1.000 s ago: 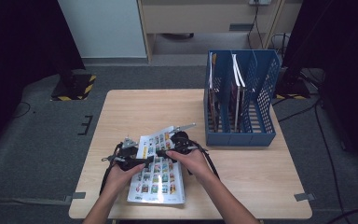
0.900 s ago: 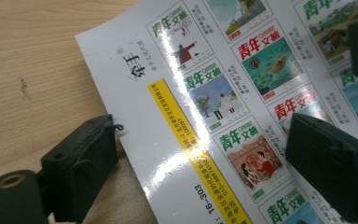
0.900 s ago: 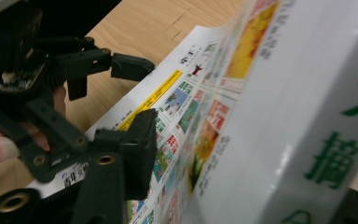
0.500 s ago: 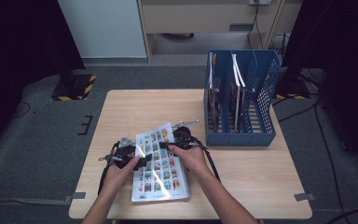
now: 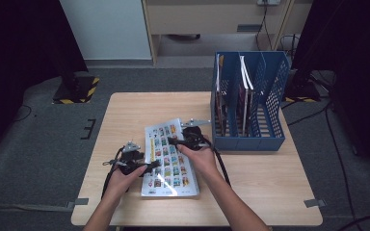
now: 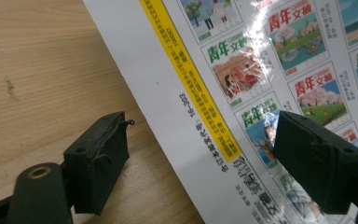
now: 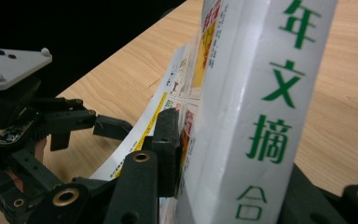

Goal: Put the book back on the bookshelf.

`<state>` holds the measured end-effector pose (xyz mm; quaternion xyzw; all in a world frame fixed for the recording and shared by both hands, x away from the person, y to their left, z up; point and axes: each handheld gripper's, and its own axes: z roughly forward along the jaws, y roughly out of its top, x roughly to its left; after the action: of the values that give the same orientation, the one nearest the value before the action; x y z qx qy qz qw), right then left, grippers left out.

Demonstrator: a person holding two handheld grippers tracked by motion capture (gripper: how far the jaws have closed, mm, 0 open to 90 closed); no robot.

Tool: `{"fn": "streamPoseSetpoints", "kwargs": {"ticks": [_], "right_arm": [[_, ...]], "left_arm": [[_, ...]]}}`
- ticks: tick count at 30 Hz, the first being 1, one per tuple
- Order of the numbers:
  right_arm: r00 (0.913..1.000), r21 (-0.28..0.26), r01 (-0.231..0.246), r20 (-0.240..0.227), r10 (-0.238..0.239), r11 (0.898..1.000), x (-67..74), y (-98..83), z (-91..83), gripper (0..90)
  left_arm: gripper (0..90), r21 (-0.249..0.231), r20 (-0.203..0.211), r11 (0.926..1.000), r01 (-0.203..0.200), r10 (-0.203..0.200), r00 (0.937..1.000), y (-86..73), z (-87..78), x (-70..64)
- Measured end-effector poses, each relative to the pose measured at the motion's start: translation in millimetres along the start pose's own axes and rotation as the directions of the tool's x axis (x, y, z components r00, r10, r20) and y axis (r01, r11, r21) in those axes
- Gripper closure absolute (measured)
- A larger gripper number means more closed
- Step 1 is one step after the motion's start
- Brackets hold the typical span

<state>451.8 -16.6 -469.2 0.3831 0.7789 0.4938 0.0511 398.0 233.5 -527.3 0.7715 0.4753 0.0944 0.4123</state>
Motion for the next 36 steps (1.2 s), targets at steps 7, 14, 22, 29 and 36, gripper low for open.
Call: {"fn": "streamPoseSetpoints", "kwargs": {"ticks": [7,14,22,29,36], "right_arm": [[1.0000,-0.011,0.009,-0.002,-0.009,1.000,-0.6,0.7,0.0,70.4],[0.9993,-0.038,0.037,-0.005,-0.037,0.999,2.5,5.7,-2.5,71.0],[0.9975,-0.064,0.064,-0.024,-0.066,0.996,7.9,11.3,-5.3,71.6],[0.9962,-0.033,0.059,-0.063,-0.061,0.998,5.8,12.2,-4.0,69.4],[0.9928,0.056,0.115,-0.040,-0.113,0.992,9.4,18.4,1.1,63.7]], "left_arm": [[18.0,0.021,0.054,0.9995,0.022,-0.023,0.9983,-1.6,1.7,1.2],[20.8,0.024,0.096,0.9993,0.027,-0.029,0.9949,-2.0,2.2,1.1],[41.1,0.025,0.143,0.9928,0.117,-0.119,0.9825,0.2,0.2,16.5],[54.7,0.013,0.133,0.9924,0.123,-0.123,0.9834,0.7,-1.2,17.5],[56.0,0.017,0.122,0.9942,0.106,-0.108,0.9867,0.7,-0.3,16.6]]}}
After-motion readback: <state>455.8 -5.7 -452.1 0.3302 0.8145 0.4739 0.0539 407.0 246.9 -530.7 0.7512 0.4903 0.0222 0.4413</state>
